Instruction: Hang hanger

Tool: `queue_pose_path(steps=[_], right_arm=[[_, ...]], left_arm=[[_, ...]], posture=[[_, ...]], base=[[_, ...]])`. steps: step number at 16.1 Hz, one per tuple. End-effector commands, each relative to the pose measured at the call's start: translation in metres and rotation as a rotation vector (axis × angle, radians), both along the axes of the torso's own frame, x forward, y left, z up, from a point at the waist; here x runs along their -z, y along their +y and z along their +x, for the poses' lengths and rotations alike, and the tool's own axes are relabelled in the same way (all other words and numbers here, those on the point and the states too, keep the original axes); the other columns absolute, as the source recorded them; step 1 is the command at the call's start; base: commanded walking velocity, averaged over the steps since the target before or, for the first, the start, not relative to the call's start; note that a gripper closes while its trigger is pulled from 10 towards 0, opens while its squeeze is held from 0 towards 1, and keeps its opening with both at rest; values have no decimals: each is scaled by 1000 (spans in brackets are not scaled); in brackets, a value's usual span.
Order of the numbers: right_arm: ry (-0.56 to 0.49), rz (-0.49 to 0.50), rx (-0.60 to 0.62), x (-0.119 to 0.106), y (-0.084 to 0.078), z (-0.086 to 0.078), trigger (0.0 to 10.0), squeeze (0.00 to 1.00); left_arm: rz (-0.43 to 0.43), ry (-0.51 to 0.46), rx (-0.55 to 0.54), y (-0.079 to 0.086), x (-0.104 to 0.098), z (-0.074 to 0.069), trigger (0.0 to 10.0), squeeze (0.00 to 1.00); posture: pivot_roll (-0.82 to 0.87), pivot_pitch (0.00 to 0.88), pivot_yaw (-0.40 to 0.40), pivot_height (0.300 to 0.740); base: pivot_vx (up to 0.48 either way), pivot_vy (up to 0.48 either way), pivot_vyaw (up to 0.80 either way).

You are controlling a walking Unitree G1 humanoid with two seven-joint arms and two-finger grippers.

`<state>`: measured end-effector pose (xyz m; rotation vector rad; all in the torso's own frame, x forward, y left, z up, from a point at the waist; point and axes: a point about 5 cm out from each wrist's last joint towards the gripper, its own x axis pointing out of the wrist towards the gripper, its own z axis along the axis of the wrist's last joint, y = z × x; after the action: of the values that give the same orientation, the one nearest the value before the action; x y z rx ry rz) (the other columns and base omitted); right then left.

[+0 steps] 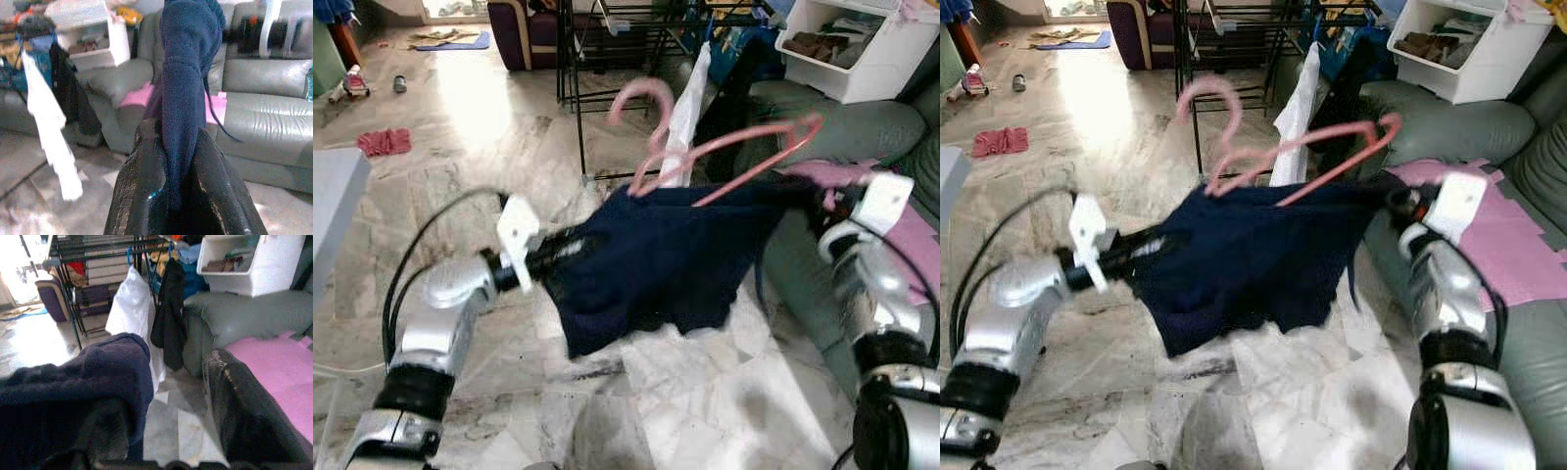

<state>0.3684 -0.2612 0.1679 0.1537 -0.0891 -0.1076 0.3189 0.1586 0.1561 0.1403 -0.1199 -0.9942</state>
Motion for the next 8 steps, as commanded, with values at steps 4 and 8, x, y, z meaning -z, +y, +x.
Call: queue_pose_path(steps=[4, 8], right_arm=[[-96, 4, 152, -36, -32, 1, 0, 0], [-99, -34, 148, -42, -30, 4, 0, 0]], left_arm=[[62, 46, -97, 34, 24, -10, 0, 0], [136, 100, -80, 42, 47, -23, 0, 0]], posture=[[59, 59, -88, 740], [54, 62, -86, 740]], base=[[0, 0, 0], [0, 0, 0]])
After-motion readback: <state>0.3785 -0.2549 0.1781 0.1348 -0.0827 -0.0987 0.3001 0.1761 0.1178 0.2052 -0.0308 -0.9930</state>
